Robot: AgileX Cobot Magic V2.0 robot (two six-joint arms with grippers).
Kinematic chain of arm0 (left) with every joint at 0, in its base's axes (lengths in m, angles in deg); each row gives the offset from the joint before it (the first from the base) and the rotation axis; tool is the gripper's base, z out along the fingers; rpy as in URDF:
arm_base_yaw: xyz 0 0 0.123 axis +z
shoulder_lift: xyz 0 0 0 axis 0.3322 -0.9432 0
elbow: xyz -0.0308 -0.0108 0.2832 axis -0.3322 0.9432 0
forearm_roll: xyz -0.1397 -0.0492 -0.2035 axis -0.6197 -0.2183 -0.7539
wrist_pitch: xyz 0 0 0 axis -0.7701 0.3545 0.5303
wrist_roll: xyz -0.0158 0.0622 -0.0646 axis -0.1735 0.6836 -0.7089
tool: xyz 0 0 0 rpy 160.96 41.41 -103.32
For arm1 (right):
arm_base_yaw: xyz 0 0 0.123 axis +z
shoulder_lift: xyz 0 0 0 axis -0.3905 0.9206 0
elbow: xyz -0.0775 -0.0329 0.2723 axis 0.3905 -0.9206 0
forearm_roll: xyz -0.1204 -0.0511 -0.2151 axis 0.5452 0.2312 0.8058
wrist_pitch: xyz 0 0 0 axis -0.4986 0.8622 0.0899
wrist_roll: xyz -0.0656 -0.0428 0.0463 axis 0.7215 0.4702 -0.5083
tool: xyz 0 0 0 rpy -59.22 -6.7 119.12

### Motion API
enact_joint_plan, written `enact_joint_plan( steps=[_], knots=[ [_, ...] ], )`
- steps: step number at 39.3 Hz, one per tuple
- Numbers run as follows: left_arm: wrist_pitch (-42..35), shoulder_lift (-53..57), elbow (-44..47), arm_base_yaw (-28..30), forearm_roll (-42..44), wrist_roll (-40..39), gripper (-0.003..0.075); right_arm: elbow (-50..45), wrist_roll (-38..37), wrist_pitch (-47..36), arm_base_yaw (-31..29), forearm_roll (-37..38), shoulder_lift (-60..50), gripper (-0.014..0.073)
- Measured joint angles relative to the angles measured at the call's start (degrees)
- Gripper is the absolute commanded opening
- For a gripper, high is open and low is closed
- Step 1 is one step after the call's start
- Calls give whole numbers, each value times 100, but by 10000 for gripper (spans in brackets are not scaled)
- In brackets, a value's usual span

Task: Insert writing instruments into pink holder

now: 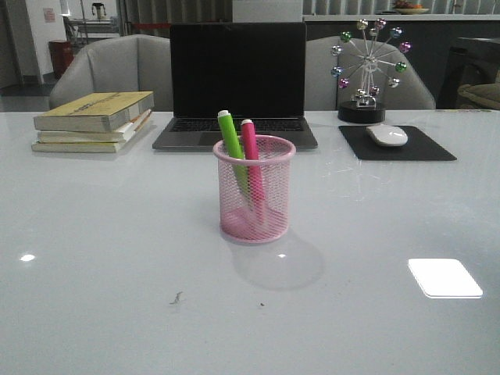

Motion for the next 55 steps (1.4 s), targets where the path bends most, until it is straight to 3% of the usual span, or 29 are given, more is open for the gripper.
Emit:
enact_joint_plan(
  steps=[26, 29, 38, 42, 55],
  knots=[
    [-13, 0, 0, 0, 0, 0, 361, 0, 0, -122, 0, 0, 0, 443],
    [-13, 0, 0, 0, 0, 0, 361, 0, 0, -122, 0, 0, 0, 407],
    [-13, 0, 0, 0, 0, 0, 361, 0, 0, -122, 0, 0, 0, 128],
    [-13, 0, 0, 0, 0, 0, 361, 0, 0, -122, 0, 0, 0, 58],
    [-13, 0, 0, 0, 0, 0, 361, 0, 0, -122, 0, 0, 0, 50]
  ],
)
